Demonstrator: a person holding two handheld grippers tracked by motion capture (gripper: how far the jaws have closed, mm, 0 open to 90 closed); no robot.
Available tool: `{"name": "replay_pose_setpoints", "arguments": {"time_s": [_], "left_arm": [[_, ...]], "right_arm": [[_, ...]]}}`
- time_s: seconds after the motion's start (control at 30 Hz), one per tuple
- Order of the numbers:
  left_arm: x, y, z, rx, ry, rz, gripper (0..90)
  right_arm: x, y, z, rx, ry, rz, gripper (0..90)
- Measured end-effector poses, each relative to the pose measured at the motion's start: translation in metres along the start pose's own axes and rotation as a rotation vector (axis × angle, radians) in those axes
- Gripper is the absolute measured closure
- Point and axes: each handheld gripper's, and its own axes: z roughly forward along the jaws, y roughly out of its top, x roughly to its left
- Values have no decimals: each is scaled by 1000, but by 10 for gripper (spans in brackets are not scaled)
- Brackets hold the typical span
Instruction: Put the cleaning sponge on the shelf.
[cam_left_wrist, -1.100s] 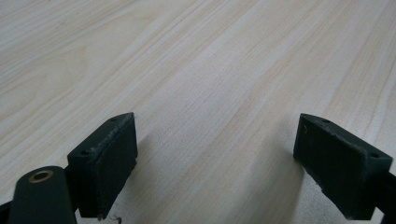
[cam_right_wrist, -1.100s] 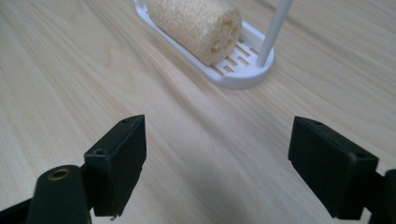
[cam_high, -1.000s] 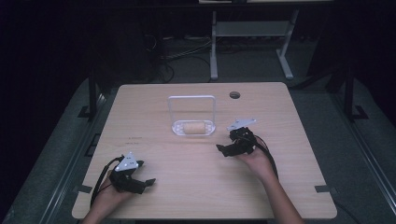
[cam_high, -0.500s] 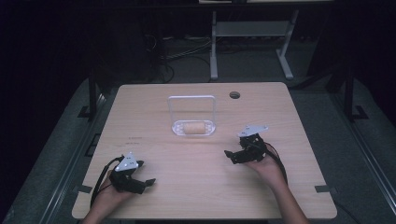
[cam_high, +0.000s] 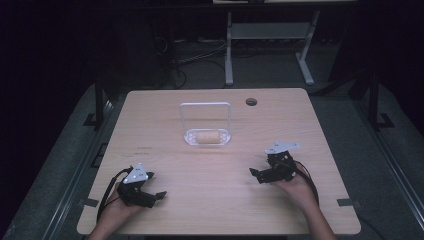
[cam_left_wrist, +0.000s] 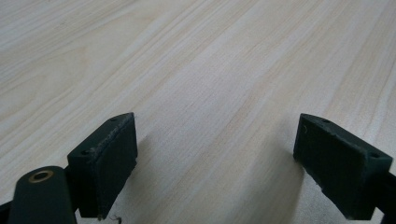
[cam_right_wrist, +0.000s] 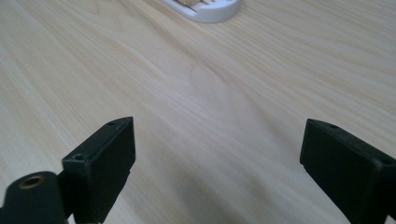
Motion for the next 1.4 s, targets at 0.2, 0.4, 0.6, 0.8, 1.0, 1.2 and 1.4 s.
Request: {"name": "replay_pose_setpoints", "arguments": {"time_s": [0.2,0.4,0.6,0.8,1.0,1.2,1.4], "left_arm": [[0,0,0,0,0,0,131],[0,0,0,0,1,-1,131],[0,0,0,0,1,0,131],[0,0,0,0,1,-1,131],[0,0,0,0,1,0,131],[0,0,0,-1,1,-1,131],[-1,0,0,-3,2,-5,131]], "right_arm": [[-3,-17,-12,-6,-10,23,90],[-5,-33,-22,-11,-20,45,82],[-7,-47,-29,-19,-38,53,57],[-7,-57,-33,-20,-65,58,30],[-10,-67,-35,-11,-91,68,30],[-13,-75,-36,-4,-120,88,30],[-17,-79,-34,8,-142,99,28]]}}
